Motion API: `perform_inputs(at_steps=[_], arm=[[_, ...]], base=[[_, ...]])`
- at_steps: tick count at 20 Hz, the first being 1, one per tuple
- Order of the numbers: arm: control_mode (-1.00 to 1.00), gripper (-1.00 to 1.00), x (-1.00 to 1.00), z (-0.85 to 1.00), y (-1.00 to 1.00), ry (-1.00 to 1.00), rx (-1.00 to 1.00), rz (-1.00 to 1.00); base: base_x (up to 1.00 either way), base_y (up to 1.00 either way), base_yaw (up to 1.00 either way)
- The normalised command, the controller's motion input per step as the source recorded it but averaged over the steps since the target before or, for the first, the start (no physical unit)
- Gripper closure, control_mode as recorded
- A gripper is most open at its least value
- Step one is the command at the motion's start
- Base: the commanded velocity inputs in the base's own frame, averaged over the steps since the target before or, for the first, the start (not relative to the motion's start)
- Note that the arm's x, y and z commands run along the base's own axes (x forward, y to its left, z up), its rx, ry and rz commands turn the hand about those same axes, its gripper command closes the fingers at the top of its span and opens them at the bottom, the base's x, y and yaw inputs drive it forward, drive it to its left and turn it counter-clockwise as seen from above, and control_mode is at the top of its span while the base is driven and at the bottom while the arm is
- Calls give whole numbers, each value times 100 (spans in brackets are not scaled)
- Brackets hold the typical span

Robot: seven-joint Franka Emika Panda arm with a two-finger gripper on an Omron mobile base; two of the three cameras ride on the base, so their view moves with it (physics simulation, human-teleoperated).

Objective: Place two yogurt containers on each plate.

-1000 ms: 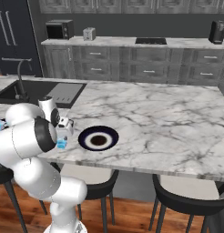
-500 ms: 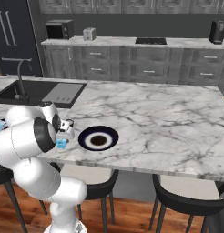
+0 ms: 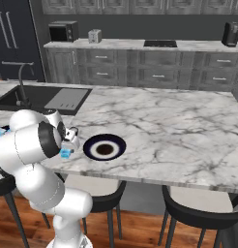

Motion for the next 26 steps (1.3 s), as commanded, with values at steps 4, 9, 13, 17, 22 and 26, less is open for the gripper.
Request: perform_inputs(at_steps=[4,9,13,17,22,26], arm=[[-100,-100,13,-11,0,0,0,-5],[-100,-100,16,-8,0,0,2,-3],[-100,-100,2,-4,0,0,5,0],[-100,-100,0,-2,2,0,7,0],[-100,100,0,0,2,0,9,0],[-100,100,0,-2,0,0,5,0]], base=[[0,0,0],[0,0,0],[0,0,0],[0,0,0],[0,0,0],[0,0,0]])
